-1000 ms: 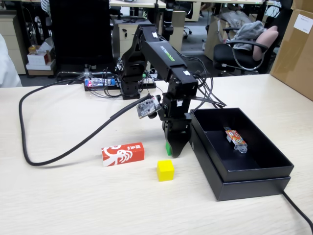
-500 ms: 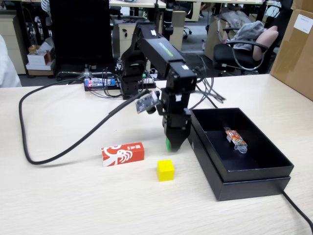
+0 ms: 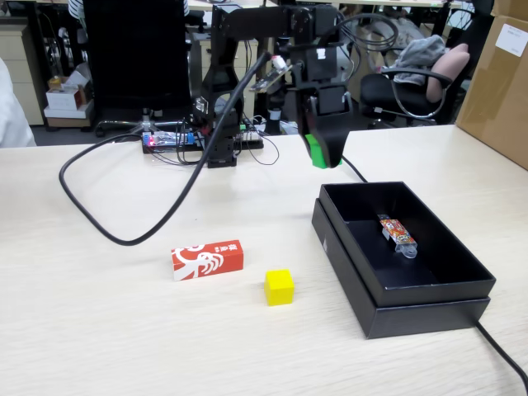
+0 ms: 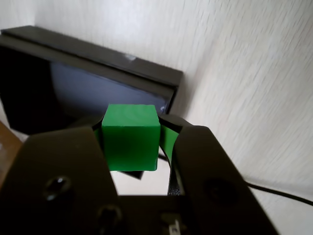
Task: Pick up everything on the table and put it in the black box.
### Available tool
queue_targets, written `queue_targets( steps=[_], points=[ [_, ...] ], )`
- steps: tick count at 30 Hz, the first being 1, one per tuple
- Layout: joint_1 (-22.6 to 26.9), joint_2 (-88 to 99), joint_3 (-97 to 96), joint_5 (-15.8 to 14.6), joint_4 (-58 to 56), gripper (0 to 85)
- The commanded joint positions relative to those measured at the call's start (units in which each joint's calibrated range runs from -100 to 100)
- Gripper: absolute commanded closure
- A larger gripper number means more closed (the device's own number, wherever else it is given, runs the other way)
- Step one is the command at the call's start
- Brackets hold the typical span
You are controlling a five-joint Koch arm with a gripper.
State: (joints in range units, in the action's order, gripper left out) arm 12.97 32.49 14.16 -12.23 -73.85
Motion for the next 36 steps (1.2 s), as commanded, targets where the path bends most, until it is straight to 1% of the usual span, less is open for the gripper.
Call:
queue_targets(
  steps=[1,4,7,10,20,22,23,28,29,30,36],
  points=[
    [1.5,2.3,6.6,-0.3,-0.2,83.0],
    [2.2,-2.3,11.0,-0.4,-0.2,83.0],
    [2.3,-13.8,19.9,-0.3,-0.1,82.9],
    [2.3,-19.6,23.6,-0.2,-0.1,82.9],
    [2.5,-32.8,23.7,-0.2,0.1,82.1],
    [2.5,-33.8,22.7,-0.2,0.1,75.8],
    [2.5,-34.4,21.2,-0.1,0.1,74.1],
    [2.1,-35.3,16.5,0.0,0.2,70.5],
    [2.1,-35.4,15.9,0.0,0.3,65.3],
    [2.1,-35.5,14.9,0.4,0.3,56.9],
    [1.9,-33.0,15.3,0.5,0.3,56.5]
  ],
)
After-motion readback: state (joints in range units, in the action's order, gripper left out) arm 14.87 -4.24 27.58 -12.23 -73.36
